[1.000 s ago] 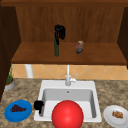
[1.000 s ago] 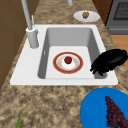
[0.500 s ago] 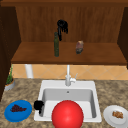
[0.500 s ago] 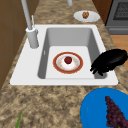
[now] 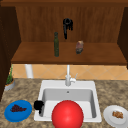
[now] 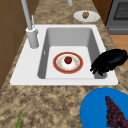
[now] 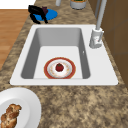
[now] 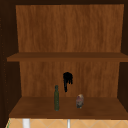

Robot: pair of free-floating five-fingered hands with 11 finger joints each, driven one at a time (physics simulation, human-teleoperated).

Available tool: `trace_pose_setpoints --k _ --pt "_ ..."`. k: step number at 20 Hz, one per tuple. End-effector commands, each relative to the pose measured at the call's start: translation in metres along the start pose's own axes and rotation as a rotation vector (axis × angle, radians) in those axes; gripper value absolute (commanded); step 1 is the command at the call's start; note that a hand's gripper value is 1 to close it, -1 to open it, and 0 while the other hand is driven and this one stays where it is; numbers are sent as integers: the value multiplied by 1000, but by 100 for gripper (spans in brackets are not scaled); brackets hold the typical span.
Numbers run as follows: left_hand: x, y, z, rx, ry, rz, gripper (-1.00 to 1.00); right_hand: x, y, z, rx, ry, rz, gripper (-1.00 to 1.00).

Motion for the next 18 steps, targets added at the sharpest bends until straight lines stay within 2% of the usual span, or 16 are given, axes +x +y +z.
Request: trace_pose_setpoints --k 1,7,18 --pt "0 0 0 0 0 0 0 -21 -2 -6 30 -21 15 -100" --pt "0 0 0 0 0 0 0 -47 -10 -18 29 -40 12 -100" --pt "0 0 0 0 0 0 0 -88 0 -91 77 -36 -3 -100"
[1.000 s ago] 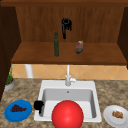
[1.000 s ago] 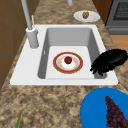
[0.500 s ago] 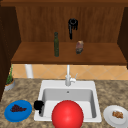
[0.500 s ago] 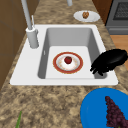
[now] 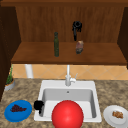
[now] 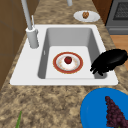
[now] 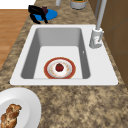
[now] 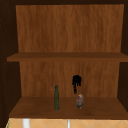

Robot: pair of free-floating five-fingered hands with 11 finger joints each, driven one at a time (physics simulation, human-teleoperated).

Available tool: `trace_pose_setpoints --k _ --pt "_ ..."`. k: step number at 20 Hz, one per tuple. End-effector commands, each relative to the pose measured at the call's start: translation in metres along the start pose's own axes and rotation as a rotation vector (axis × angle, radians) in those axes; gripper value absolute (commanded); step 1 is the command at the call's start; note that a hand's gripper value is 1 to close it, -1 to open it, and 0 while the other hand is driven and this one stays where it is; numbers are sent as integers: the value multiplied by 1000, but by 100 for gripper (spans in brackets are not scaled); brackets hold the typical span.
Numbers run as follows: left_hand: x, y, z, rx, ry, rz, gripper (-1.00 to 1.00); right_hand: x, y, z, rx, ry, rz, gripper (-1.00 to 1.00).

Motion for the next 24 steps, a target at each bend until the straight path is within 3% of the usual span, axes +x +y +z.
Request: trace_pose_setpoints --k 1,3,11,15,24 --pt "0 0 0 0 0 0 0 -17 8 -25 57 -19 8 -100" --pt "0 0 0 0 0 0 0 -23 10 -40 71 -10 -16 -100" --pt "0 0 0 0 0 0 0 -53 20 -81 168 -23 1 -100" --pt "0 0 0 0 0 0 0 -59 16 -103 215 -34 43 -100" --pt "0 0 0 0 0 0 0 -68 4 -157 317 -46 65 -100"
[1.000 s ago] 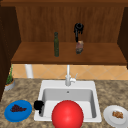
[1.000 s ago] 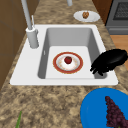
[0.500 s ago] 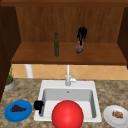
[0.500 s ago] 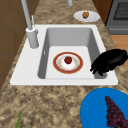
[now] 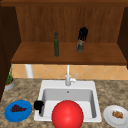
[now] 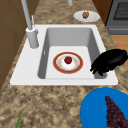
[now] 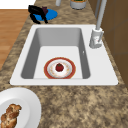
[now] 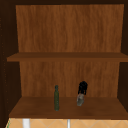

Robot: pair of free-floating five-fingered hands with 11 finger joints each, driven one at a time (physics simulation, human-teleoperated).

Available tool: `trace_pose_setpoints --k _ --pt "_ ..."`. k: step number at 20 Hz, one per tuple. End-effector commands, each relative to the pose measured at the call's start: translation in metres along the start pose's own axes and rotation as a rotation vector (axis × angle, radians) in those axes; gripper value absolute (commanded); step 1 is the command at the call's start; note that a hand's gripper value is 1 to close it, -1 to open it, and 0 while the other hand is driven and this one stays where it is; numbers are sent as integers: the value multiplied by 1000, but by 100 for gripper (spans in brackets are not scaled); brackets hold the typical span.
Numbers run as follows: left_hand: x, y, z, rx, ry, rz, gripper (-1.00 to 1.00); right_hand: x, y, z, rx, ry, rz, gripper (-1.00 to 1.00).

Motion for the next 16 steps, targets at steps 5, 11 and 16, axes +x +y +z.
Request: trace_pose_setpoints --k 5,11,16 --pt "0 0 0 0 0 0 0 -5 11 30 49 -10 11 -100" --pt "0 0 0 0 0 0 0 -6 17 87 49 -10 2 -100" --pt "0 0 0 0 0 0 0 -3 17 126 92 -36 -9 -100"
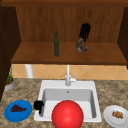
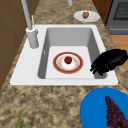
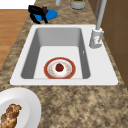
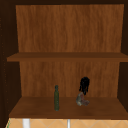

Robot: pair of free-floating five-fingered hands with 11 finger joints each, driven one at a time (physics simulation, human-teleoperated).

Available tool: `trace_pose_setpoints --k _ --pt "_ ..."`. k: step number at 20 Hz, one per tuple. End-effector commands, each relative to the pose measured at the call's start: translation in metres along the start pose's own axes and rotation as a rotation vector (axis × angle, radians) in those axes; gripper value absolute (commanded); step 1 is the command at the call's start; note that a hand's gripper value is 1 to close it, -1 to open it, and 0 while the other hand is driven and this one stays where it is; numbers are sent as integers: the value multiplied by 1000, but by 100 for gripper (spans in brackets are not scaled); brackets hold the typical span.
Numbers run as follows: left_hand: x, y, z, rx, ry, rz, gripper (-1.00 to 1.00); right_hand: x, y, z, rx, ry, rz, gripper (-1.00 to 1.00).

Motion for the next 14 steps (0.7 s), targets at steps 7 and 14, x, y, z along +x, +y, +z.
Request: trace_pose_setpoints --k 7,14 --pt "0 0 0 0 0 0 0 5 17 72 86 -74 -53 -100" --pt "0 0 0 0 0 0 0 27 39 87 133 -73 -43 -100"
